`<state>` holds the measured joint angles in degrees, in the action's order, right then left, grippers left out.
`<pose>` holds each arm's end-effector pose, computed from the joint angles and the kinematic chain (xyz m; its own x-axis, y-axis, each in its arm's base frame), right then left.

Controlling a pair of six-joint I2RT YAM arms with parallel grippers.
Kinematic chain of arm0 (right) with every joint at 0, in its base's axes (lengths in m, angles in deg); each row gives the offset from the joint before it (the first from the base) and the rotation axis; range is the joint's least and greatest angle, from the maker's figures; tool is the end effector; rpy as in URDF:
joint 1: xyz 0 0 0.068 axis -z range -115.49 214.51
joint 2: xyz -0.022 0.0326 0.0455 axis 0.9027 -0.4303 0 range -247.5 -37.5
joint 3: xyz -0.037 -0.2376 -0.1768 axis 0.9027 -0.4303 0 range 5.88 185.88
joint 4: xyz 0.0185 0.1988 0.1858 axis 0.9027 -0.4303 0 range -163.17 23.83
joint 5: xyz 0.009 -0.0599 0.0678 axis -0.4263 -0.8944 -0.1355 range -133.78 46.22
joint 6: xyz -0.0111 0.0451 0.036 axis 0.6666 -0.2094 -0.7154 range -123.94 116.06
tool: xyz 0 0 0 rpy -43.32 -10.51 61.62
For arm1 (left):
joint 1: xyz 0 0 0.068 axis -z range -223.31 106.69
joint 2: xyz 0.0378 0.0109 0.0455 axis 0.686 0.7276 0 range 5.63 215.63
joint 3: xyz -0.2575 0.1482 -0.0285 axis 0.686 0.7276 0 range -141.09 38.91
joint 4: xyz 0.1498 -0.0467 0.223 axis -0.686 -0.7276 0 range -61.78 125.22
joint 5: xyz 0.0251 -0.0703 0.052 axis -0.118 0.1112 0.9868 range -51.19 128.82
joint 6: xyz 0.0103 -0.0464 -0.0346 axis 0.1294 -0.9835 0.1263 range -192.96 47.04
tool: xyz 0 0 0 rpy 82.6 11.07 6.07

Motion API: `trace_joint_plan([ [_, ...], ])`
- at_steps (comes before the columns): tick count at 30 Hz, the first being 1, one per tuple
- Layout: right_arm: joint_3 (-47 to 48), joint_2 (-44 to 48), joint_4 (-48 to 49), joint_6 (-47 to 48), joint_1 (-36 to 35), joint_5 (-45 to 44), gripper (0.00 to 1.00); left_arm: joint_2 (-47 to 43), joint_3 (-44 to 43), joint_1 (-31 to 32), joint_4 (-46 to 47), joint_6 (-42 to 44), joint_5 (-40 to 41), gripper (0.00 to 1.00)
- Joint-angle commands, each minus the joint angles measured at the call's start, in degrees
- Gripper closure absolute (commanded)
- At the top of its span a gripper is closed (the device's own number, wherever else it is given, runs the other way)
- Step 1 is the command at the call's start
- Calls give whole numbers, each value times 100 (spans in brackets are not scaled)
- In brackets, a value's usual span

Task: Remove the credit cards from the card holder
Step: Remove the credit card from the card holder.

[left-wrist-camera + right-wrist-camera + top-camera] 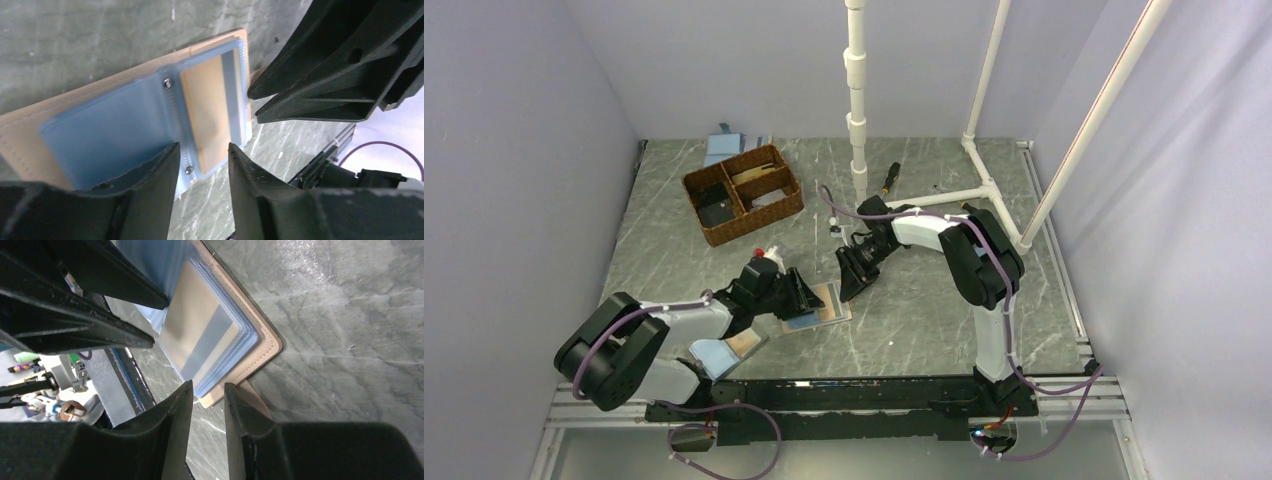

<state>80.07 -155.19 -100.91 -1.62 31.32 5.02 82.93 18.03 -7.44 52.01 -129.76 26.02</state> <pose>0.3201 0.2477 0.1373 -0.7988 -0.5545 -0.2336 -0.5218 0.4451 0.7278 0.1867 -0.1468 0.1423 -0.8768 -0.3729 -0.3036 -0.0438 0.6907 -0.7218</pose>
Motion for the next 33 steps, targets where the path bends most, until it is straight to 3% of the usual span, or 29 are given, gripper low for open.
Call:
trace_joint_plan([
  [1,78,-166,212,-103,-51,503,68,328,15,7,172,23,-65,50],
  [8,78,-231,289,-206,-48,967,71,880,0,7,418,-17,-179,49],
  [11,86,-191,284,-181,-38,964,71,1055,-22,7,391,-35,-168,63],
  [14,87,-154,284,-155,-38,846,72,1211,-87,8,142,33,-72,86],
  [19,70,-127,315,-198,-5,837,72,1420,-31,7,-34,92,70,99],
  [26,-42,-95,577,-523,5,1633,75,1710,103,3,682,13,-267,97],
  [33,-179,-77,878,-827,72,1978,75,1752,246,-2,1492,-59,-730,66],
])
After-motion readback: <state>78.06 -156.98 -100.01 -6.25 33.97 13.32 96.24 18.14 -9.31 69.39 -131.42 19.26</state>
